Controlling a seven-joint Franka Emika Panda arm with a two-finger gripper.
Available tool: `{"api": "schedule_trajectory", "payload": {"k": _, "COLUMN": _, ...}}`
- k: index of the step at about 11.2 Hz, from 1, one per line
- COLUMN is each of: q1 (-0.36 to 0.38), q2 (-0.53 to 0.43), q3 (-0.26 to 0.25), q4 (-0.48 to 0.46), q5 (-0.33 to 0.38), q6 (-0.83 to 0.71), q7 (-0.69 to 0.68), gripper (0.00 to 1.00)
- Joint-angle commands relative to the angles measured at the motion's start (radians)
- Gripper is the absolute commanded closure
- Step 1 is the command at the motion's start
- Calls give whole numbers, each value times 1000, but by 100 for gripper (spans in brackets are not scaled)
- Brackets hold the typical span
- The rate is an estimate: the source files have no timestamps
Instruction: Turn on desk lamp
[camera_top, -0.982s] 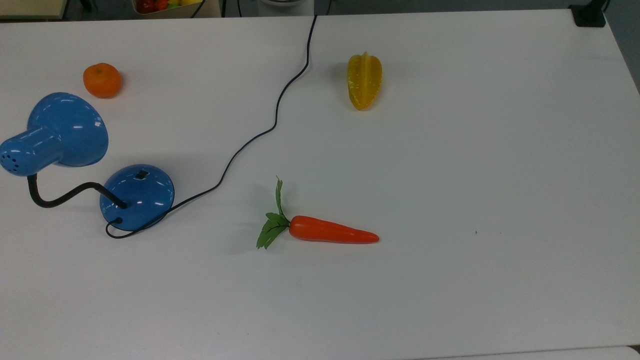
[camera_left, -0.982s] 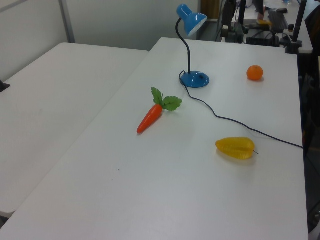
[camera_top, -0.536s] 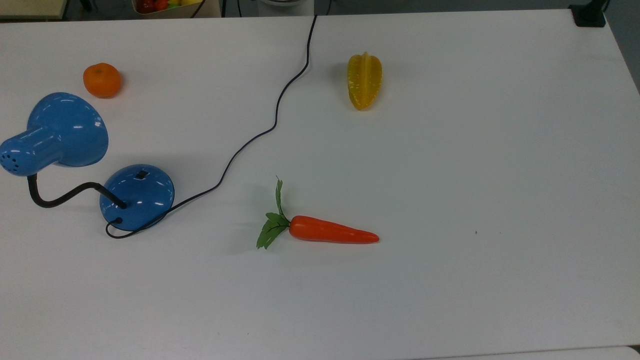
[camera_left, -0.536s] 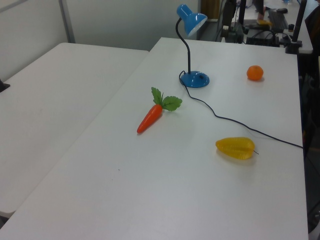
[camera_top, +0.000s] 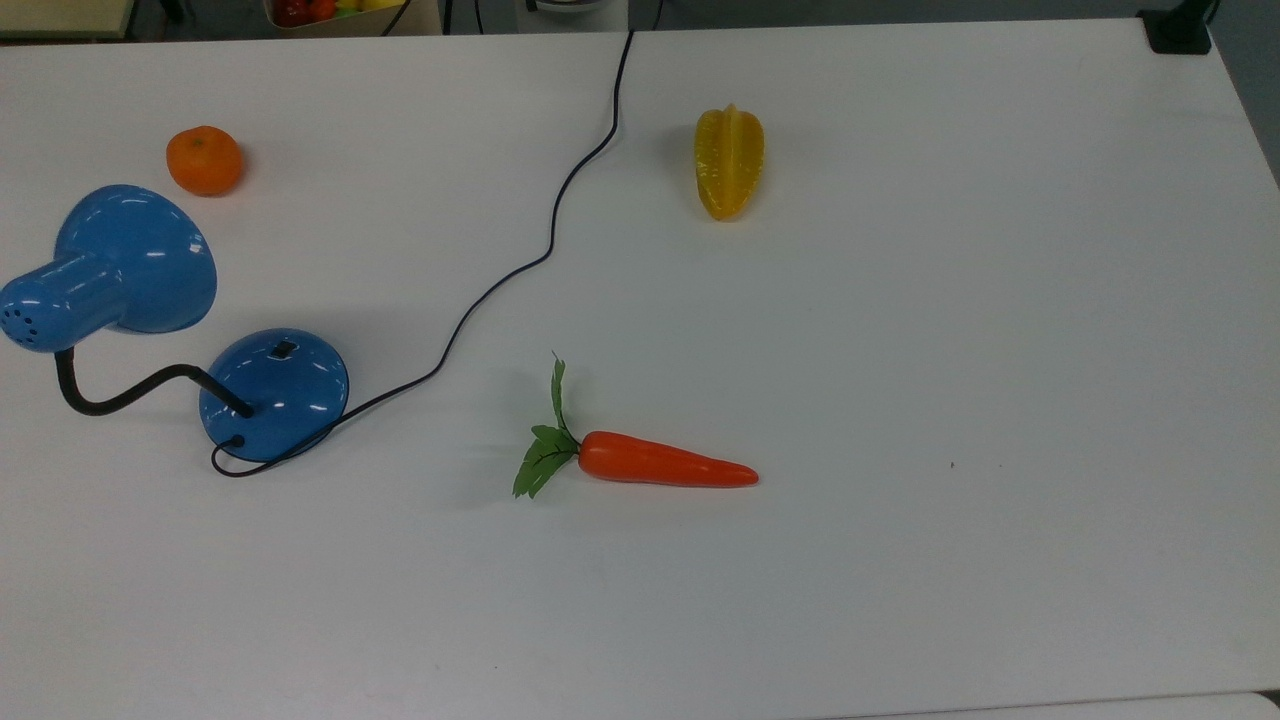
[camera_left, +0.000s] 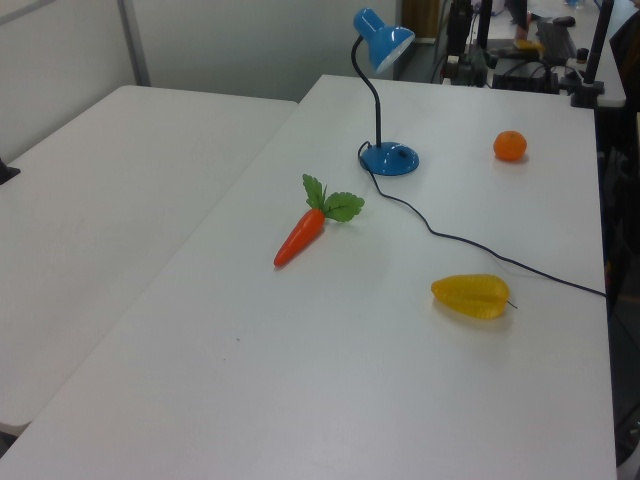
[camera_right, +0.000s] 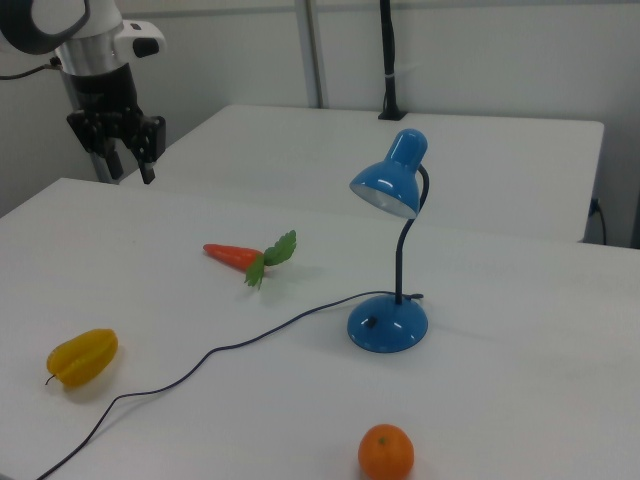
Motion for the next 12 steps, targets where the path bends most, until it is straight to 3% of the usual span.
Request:
{"api": "schedule_trajectory", "payload": {"k": 1, "q1": 8, "q2": -32, "q3": -11, "q4": -46, "q5": 14, "q6": 32, "q7": -18, "gripper": 94}}
{"api": "schedule_trajectory", "payload": {"k": 3, "q1": 6, "q2": -34, "q3": -12, "q4": -46, "q5": 14, "q6": 24, "q7": -12, "gripper": 100}}
{"api": "schedule_trajectory", "payload": {"k": 9, "q1": -33, "q2": -29, "q3": -22, "q4": -87, "q5": -12, "q6": 36, "q7": -28, "gripper": 100}}
{"api": "schedule_trajectory", "payload": {"k": 12, "q1": -66, "q2": -23, "q3": -37, "q4": -121, "q5": -32, "q6": 125, "q7": -30, "gripper": 100}}
